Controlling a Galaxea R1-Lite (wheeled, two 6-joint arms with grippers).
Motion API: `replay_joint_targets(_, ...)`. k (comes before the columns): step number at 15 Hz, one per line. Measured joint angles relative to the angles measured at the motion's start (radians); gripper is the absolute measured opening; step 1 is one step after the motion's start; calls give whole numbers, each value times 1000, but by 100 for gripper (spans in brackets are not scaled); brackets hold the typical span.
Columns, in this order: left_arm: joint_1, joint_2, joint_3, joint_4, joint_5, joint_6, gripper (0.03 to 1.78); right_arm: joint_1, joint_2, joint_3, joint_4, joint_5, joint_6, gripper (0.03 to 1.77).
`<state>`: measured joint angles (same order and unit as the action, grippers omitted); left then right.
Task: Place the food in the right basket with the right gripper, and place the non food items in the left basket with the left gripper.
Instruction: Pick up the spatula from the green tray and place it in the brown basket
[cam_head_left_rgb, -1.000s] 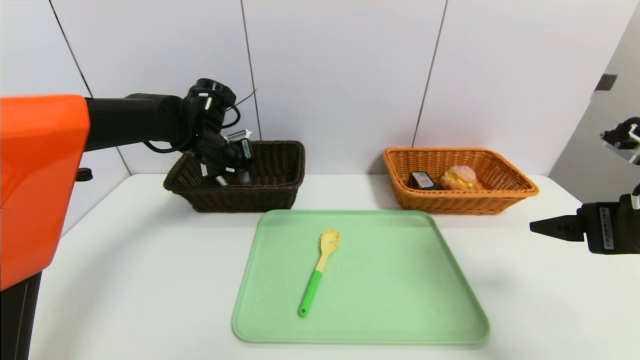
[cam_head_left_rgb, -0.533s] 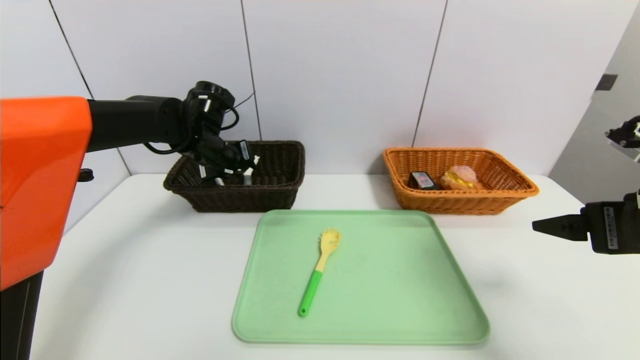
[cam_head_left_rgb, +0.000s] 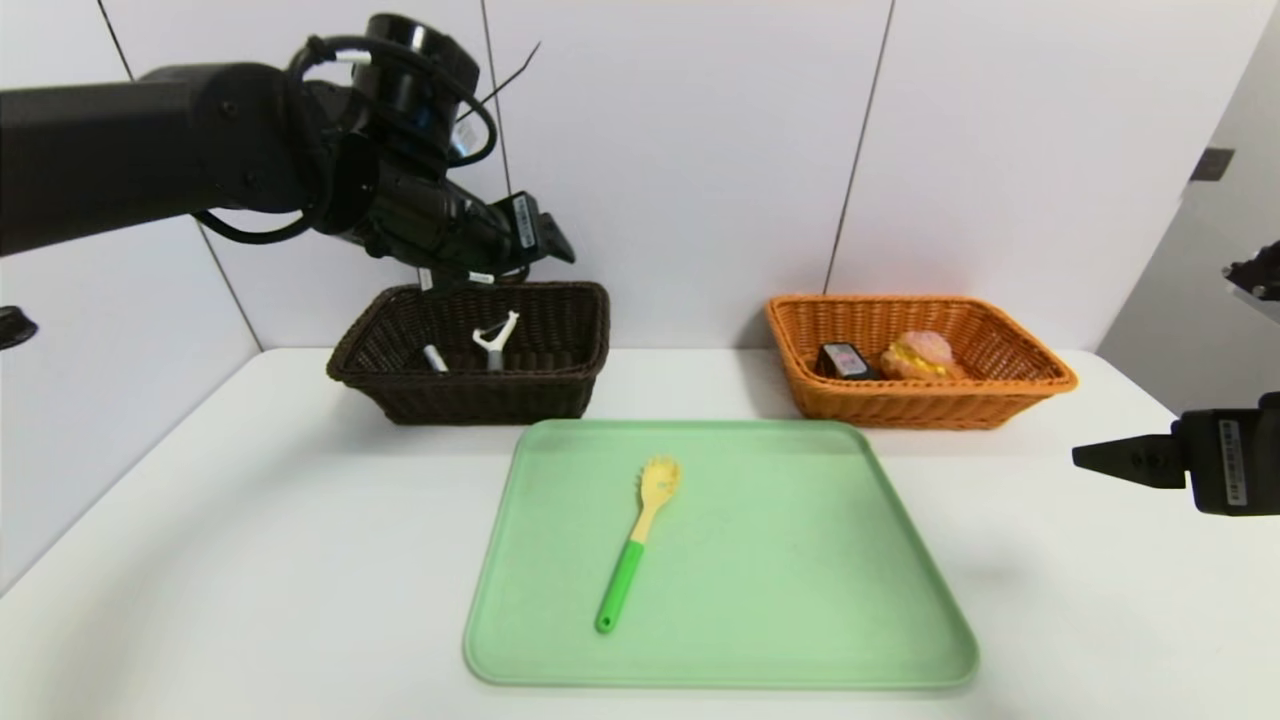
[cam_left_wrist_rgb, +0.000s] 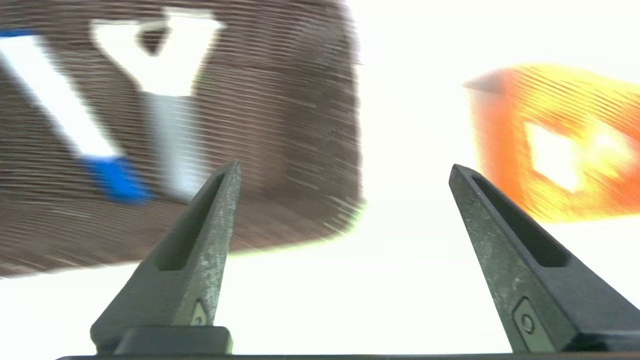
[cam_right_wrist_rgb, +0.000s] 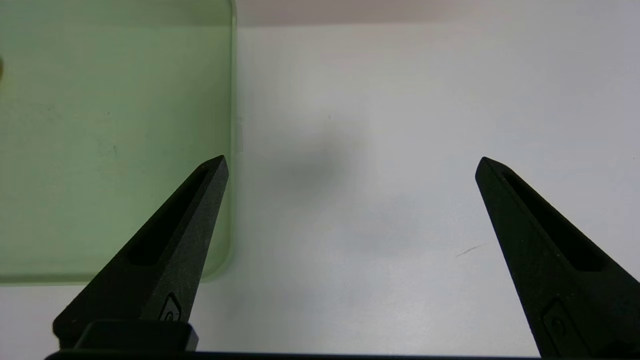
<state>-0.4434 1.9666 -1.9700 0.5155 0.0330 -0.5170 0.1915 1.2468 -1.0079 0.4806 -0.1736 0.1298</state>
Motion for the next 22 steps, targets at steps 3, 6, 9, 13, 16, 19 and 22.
replay_joint_targets(3, -124, -64, 6, 156, -3, 115, 155, 1, -2, 0, 0, -16, -1, 171)
replay_joint_targets(6, -210, -67, 6, 347, -4, 257, 160, 4, -8, 9, 0, -18, 0, 171)
replay_joint_targets(9, -276, -30, 3, 424, -6, 273, 163, 1, -13, 17, -1, -19, 2, 171)
replay_joint_targets(13, -332, 27, 3, 490, -11, 296, 166, 2, -16, 20, 1, -27, -11, 171)
replay_joint_targets(16, -338, 71, 4, 496, -10, 315, 167, 5, -16, 17, -1, -14, -22, 171)
replay_joint_targets(19, -336, 118, 0, 496, -23, 340, 168, 7, -18, 28, -6, -13, -14, 171)
replay_joint_targets(22, -336, 170, -3, 489, -35, 386, 169, 13, -39, 53, -9, -14, -16, 171)
